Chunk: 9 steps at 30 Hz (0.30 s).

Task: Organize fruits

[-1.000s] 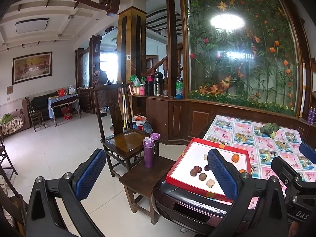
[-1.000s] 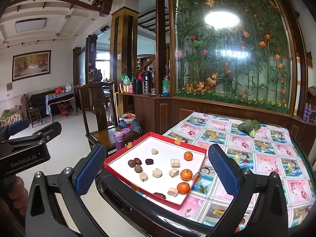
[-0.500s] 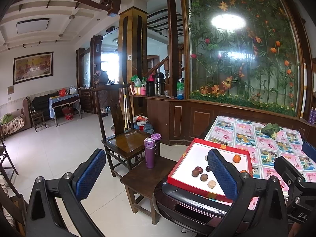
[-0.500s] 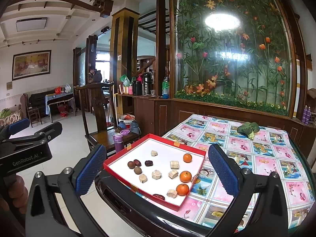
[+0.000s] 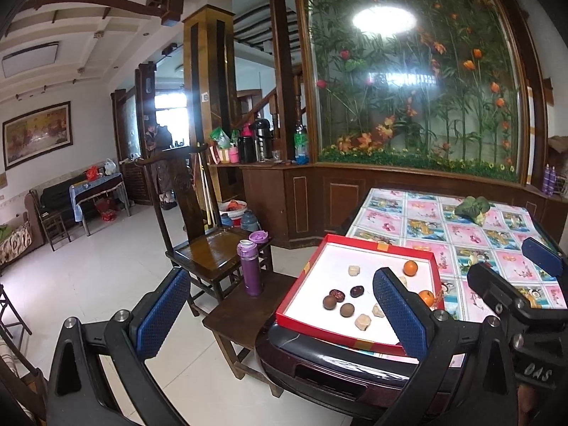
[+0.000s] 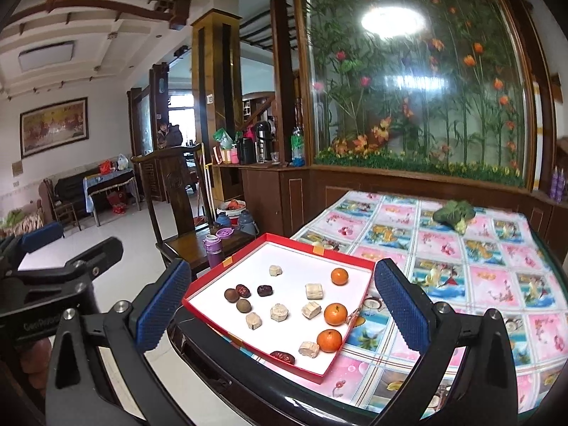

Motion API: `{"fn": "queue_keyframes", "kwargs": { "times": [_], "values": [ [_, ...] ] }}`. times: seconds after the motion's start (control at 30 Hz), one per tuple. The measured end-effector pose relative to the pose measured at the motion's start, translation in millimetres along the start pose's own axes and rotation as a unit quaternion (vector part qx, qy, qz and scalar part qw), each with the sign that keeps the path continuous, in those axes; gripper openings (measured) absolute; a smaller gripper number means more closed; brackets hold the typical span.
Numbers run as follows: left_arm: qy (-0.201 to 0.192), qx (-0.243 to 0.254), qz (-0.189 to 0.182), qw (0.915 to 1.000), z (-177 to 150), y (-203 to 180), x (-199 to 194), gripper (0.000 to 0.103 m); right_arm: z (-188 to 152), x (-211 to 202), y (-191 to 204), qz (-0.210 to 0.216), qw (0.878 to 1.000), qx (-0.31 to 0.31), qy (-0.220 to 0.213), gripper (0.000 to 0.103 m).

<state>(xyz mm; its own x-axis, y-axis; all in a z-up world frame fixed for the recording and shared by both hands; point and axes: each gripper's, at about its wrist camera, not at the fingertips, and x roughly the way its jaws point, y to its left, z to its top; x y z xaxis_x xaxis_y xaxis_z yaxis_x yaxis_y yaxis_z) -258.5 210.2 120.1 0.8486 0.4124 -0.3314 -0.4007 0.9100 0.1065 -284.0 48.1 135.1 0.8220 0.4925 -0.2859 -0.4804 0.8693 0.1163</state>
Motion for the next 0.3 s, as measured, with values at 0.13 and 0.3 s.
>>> {"fn": "queue_keyframes", "kwargs": {
  "times": [0.13, 0.3],
  "values": [
    [-0.003, 0.004, -0.016, 0.9999, 4.5, -9.3, 2.6, 0.103, 2.0, 10.6, -20.8, -0.005, 1.0, 0.031, 0.005, 0.103],
    [-0.003, 0.017, -0.031, 0.9994, 12.6, -31.1, 9.6, 0.103, 10.8, 16.5, -57.9, -0.028, 0.998, 0.06, 0.003, 0.103]
  ]
}}
